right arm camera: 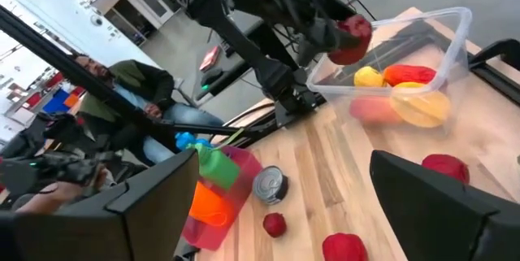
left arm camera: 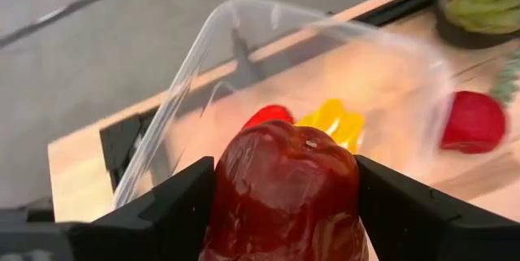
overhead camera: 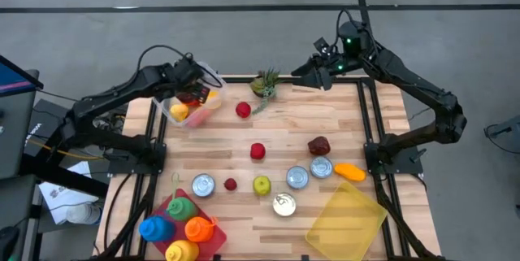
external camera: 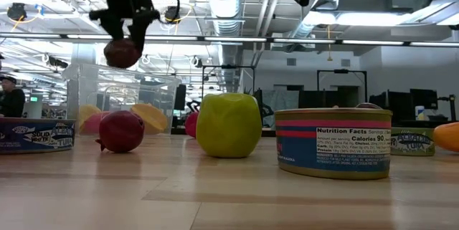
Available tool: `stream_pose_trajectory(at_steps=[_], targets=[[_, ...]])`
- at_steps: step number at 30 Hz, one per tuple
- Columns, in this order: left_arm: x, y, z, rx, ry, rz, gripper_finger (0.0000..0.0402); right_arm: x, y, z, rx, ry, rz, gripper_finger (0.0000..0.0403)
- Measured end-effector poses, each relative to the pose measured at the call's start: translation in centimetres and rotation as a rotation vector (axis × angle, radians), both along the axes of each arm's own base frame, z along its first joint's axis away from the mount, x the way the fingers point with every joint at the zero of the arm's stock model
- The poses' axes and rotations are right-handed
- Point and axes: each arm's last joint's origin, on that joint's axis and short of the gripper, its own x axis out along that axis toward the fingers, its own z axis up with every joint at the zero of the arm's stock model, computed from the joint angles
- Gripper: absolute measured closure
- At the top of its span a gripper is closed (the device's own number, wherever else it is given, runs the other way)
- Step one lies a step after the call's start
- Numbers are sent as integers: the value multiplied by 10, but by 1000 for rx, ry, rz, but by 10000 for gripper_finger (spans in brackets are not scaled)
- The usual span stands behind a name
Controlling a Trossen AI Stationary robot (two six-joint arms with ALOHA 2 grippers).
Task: Pick & Place Food Item
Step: Put the top red apple into the transparent bin
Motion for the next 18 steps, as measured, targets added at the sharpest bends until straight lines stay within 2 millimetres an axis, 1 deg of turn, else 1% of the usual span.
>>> stream_pose_trajectory(at_steps=[6,10,13,18], targets=[[-15,14,-33,-134,23,62,135,1,2,0,1,0,7,51],[-20,18,-52,-175,27,81,126,1,2,0,1,0,7,51],[-20,18,-59,-175,26,82,106,1,2,0,1,0,7,51],[-19,19,-59,-167,18,79,58,1,2,0,1,0,7,51]])
